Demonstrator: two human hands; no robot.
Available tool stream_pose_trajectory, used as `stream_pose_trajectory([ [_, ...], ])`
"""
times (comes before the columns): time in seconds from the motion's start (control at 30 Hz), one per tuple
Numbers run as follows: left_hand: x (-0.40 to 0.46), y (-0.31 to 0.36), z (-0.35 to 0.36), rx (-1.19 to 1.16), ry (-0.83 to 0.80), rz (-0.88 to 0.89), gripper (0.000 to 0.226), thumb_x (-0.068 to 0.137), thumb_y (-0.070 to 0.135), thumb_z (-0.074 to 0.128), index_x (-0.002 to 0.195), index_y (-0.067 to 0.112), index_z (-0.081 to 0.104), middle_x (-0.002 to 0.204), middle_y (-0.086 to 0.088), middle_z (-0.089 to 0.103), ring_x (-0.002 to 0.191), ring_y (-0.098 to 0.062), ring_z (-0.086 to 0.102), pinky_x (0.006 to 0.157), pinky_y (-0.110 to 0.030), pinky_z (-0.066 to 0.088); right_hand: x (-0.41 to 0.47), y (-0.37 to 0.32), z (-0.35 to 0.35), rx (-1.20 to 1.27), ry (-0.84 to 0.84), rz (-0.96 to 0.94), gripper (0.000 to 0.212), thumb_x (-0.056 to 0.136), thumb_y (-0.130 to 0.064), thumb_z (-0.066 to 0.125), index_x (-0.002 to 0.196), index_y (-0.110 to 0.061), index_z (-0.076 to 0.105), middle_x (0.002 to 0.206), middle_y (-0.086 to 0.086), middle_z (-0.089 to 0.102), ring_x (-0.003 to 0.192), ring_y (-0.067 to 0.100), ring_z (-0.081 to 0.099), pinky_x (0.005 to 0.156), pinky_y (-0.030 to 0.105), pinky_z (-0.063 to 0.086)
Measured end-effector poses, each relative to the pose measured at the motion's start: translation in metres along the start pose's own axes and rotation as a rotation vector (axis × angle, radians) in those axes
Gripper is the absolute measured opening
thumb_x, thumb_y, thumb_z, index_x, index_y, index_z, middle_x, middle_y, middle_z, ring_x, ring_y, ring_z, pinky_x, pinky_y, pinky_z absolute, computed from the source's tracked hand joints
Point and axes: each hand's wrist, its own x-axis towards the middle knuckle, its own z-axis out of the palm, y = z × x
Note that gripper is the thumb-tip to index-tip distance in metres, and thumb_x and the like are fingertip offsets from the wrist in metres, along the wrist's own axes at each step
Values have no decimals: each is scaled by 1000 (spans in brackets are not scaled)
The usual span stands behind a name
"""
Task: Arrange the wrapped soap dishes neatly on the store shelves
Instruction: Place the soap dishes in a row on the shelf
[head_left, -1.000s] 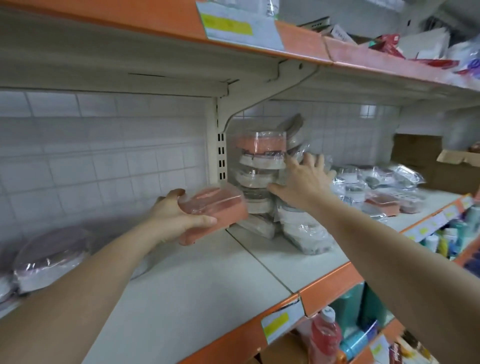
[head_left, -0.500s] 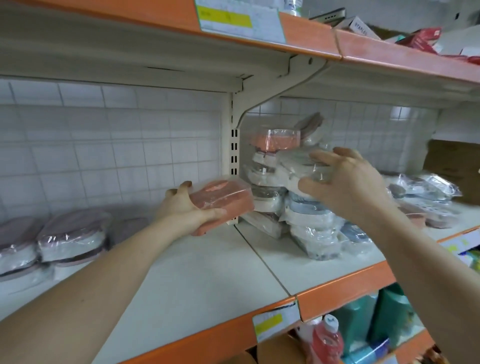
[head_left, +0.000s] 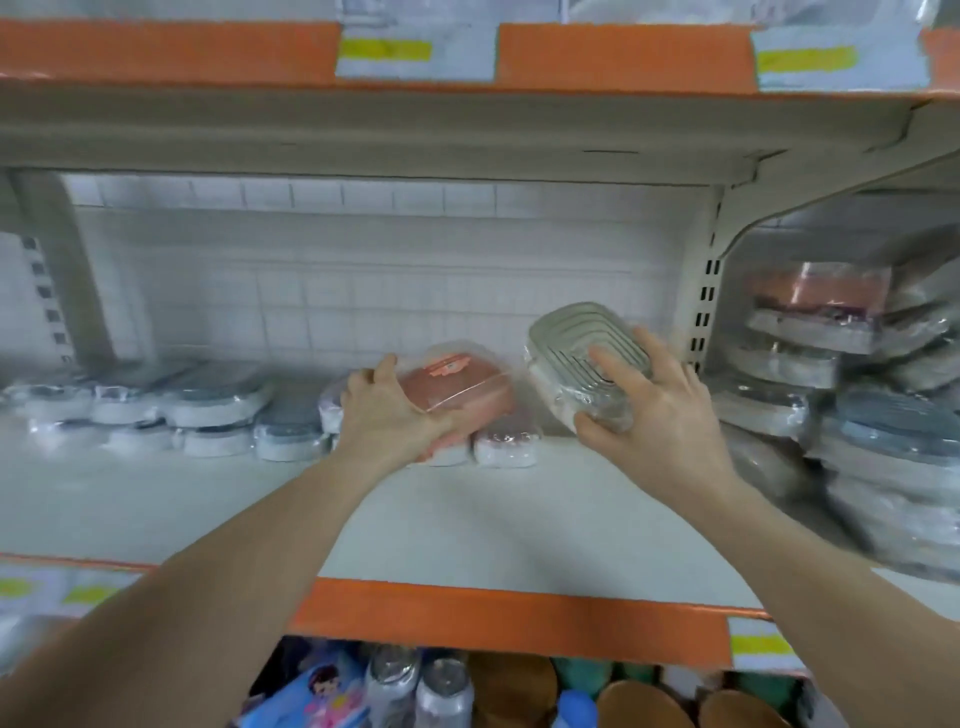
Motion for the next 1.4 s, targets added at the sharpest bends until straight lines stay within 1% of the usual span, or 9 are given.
stream_pose_trajectory([
  [0.23,-28,-116,-127,68,197,-166,89,66,45,77,140,20,32,135,-13,35,128,-31,37,107,-37,35,-3,-148,54,141,-100,-124,62,72,-30,73,131,-24,55,151,10,31,123,40,40,101,47,34],
  [0.33,-50,-171,-190,131,244,-234,94,67,49,76,143,21,29,137,-13,33,130,-30,32,109,-36,31,-18,-230,84,205,-152,-185,63,73,-35,72,132,-24,54,151,11,29,128,38,38,103,46,31],
  [0.57,-91,-279,-317,203,264,-347,95,70,49,73,144,19,23,139,-13,29,130,-30,28,105,-36,28,-52,-403,135,309,-321,-232,72,70,-60,53,137,-32,46,153,3,24,133,31,33,108,40,31],
  [0.67,-93,-314,-351,205,263,-418,95,70,53,71,144,19,22,139,-13,29,130,-31,27,105,-39,28,-53,-450,149,323,-370,-239,66,77,-51,58,139,-32,42,154,2,20,135,30,28,109,38,26],
  [0.8,-77,-355,-375,186,240,-494,94,72,58,66,145,20,20,139,-15,28,130,-34,26,105,-42,27,-32,-492,166,323,-354,-239,64,80,-43,63,139,-31,43,153,0,22,133,32,31,108,38,27],
  [0.97,-33,-401,-384,142,167,-495,113,57,72,62,146,21,16,141,-10,23,132,-32,22,108,-43,26,3,-536,206,370,-335,-244,64,80,-42,63,139,-31,43,153,0,24,135,29,29,109,36,24],
  [1.1,27,-444,-380,203,153,-449,98,72,57,65,146,20,14,140,-9,22,131,-31,25,106,-40,29,44,-569,253,449,-304,-222,64,78,-42,64,138,-31,45,153,1,25,137,25,29,112,37,26],
  [1.27,90,-494,-372,248,80,-443,91,76,53,62,146,14,17,137,-13,26,129,-33,27,106,-36,27,88,-602,301,424,-322,-204,65,78,-45,64,138,-31,44,153,-2,24,137,23,29,112,35,25],
  [1.4,125,-522,-367,440,-11,-439,96,74,73,47,145,16,17,138,-12,30,130,-32,29,103,-42,29,108,-621,328,381,-338,-181,63,79,-44,63,138,-32,45,152,-2,24,137,22,29,110,34,24],
])
